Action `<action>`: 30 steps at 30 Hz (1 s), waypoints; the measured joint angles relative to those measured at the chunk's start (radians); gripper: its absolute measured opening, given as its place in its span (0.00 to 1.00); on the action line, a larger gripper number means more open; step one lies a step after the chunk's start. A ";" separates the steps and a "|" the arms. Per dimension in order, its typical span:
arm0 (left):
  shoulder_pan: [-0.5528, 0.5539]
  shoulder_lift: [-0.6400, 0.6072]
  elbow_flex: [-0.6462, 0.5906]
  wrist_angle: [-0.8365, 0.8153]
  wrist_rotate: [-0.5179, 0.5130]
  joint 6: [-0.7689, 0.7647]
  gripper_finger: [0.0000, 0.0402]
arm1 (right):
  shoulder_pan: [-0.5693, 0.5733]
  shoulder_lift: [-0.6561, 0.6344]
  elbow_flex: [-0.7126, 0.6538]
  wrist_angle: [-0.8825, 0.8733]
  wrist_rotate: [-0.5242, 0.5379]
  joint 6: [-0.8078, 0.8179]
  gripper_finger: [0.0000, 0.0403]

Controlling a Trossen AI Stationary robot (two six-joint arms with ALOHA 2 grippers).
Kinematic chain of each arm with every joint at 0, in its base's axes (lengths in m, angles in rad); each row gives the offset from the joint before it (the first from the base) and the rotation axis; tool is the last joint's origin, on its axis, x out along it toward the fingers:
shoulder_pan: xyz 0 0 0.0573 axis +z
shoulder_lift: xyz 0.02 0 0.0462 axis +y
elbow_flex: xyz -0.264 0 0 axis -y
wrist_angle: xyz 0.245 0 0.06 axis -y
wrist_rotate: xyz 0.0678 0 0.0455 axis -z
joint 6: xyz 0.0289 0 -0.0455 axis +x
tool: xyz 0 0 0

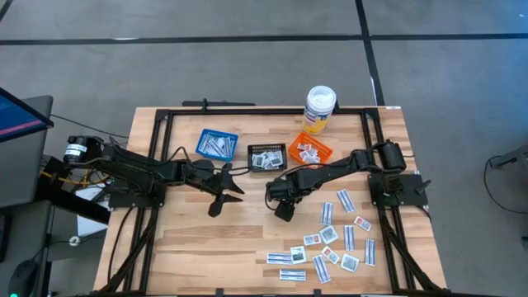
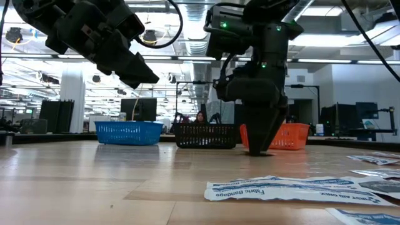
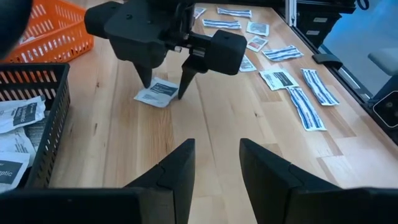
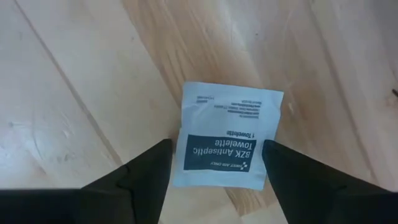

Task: Pick & Place First Aid Supplies
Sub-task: Put the towelette pack into the black bin

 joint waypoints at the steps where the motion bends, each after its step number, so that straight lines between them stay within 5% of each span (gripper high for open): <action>1: 0.000 0.000 0.000 -0.002 0.000 0.000 0.31 | 0.002 0.000 0.000 -0.001 0.001 -0.002 0.60; 15: 0.000 0.000 0.000 -0.026 0.000 -0.033 0.31 | -0.001 -0.004 -0.002 0.009 0.000 -0.068 0.28; 30: 0.000 0.000 0.000 -0.028 0.000 -0.034 0.31 | -0.069 -0.003 0.188 -0.115 0.011 -0.139 0.18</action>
